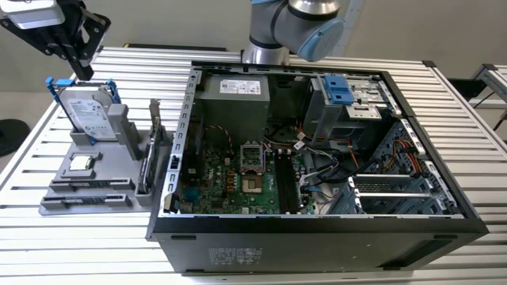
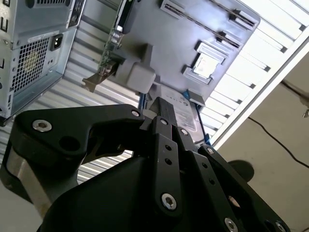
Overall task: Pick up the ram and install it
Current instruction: 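Reach for the ram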
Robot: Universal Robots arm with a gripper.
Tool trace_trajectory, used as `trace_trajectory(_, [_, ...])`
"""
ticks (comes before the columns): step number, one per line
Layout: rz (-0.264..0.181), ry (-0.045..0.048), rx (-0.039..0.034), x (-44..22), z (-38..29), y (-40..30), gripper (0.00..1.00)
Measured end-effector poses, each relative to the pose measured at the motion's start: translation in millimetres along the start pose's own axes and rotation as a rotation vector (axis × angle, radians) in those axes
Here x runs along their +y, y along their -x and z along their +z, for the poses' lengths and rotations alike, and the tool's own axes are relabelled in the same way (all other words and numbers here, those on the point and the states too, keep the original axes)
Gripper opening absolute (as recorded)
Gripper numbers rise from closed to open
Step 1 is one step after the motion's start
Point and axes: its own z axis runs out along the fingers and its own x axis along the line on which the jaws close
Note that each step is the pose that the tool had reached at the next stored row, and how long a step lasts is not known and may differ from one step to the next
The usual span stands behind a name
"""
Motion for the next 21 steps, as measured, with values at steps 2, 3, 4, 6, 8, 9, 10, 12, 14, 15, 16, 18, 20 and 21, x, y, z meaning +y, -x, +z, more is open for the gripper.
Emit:
trace_trajectory(2, [0.000, 0.0000, 0.0000, -0.2, -0.1, -2.8, 0.00])
trace_trajectory(3, [0.000, 0.0000, 0.0000, -0.3, -0.1, -4.3, 0.00])
trace_trajectory(4, [0.000, 0.0000, 0.0000, -0.4, -0.1, -5.9, 0.00])
trace_trajectory(6, [0.000, 0.0000, 0.0000, -0.6, -0.2, -9.1, 0.00])
trace_trajectory(8, [0.000, 0.0000, 0.0000, -0.8, -0.3, -12.1, 0.00])
trace_trajectory(9, [-0.001, 0.0001, 0.0000, -1.0, -0.3, -13.7, 0.00])
trace_trajectory(10, [-0.002, 0.0001, 0.0001, -1.1, -0.3, -15.2, 0.00])
trace_trajectory(12, [-0.010, 0.0002, 0.0005, -1.3, -0.4, -18.6, 0.00])
trace_trajectory(14, [-0.024, 0.0005, 0.0011, -1.5, -0.4, -21.1, 0.00])
trace_trajectory(15, [-0.032, 0.0007, 0.0015, -1.5, -0.4, -22.0, 0.00])
trace_trajectory(16, [-0.042, 0.0009, 0.0020, -1.6, -0.4, -22.8, 0.00])
trace_trajectory(18, [-0.064, 0.0012, 0.0031, -1.7, -0.4, -24.2, 0.00])
trace_trajectory(20, [-0.088, 0.0017, 0.0043, -1.8, -0.4, -25.4, 0.00])
trace_trajectory(21, [-0.100, 0.0019, 0.0049, -1.8, -0.4, -26.1, 0.00])
